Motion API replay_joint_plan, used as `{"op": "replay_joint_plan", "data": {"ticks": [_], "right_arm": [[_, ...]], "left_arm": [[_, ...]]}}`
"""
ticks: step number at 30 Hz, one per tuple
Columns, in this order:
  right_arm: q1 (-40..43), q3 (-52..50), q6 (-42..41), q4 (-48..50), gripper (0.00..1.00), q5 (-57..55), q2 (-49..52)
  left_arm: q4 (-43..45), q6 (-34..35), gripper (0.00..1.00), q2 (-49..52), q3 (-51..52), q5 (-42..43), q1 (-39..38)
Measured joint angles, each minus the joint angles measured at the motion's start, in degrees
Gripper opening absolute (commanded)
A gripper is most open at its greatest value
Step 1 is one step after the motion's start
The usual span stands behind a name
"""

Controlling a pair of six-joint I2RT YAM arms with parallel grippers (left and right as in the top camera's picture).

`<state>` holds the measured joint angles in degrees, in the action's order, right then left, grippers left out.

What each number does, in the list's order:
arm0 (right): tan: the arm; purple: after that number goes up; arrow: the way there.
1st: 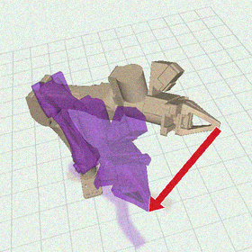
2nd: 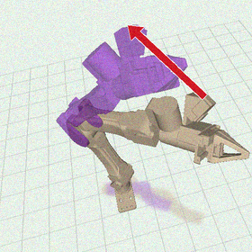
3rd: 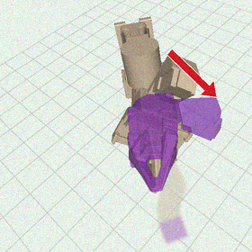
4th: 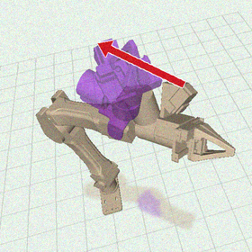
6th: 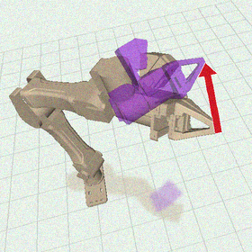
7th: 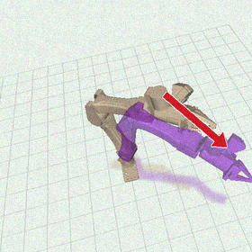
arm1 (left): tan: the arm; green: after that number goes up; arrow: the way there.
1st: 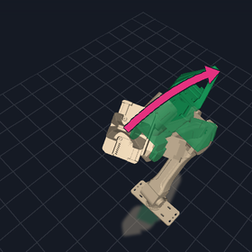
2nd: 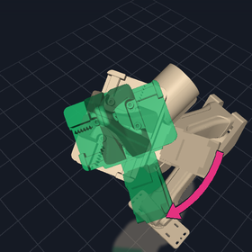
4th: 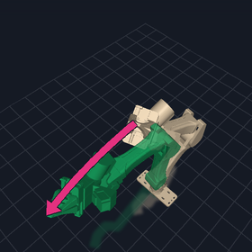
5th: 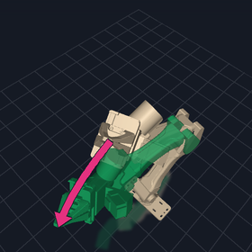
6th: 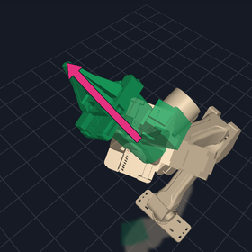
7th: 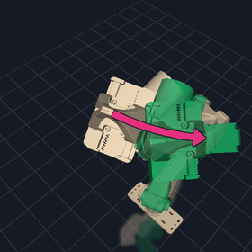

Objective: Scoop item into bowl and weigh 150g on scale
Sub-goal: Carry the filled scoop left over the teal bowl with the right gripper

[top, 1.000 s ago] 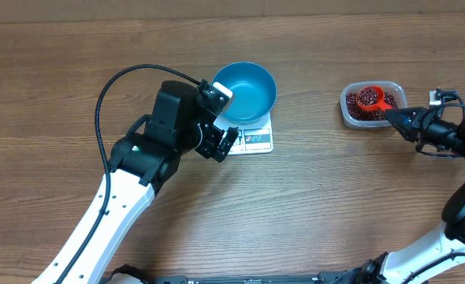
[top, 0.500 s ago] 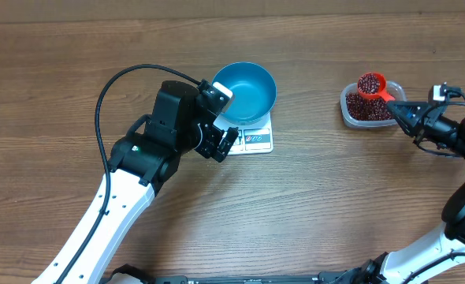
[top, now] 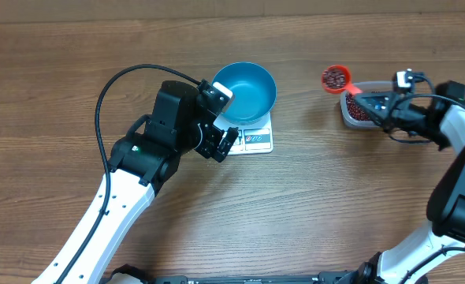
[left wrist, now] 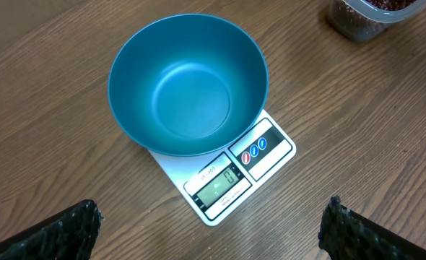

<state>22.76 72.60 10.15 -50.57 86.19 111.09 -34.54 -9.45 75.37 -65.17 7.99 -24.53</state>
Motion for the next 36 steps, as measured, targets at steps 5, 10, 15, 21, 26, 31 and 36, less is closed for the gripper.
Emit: {"op": "replay_joint_plan", "data": {"ticks": [5,10,15,21,26,31,36], "right_arm": [[-4.4,0.0,-1.5,4.1,0.04,0.5,0.0],[-8.5,-0.1,-6.5,13.0,0.04,0.6,0.0],[-12.7,-0.2,-15.2,24.8,0.04,-0.4,0.0],[-17.2,-0.3,-28.6,41.7,0.04,-2.6,0.0],[-20.1,-0.3,-36.0,49.6,0.04,-4.5,0.0],[-22.4,-0.3,-38.6,51.2,0.04,-7.2,0.0],[-23.3,-0.3,-38.6,51.8,0.04,-9.6,0.0]], "left_arm": [[0.0,0.0,0.99,0.0,0.0,0.0,0.0],[0.0,0.0,1.0,0.0,0.0,0.0,0.0],[-0.1,0.0,1.0,0.0,0.0,0.0,0.0],[-0.1,0.0,1.0,0.0,0.0,0.0,0.0],[-0.1,0.0,1.0,0.0,0.0,0.0,0.0],[-0.1,0.0,1.0,0.0,0.0,0.0,0.0],[-0.1,0.0,1.0,0.0,0.0,0.0,0.0]]}}
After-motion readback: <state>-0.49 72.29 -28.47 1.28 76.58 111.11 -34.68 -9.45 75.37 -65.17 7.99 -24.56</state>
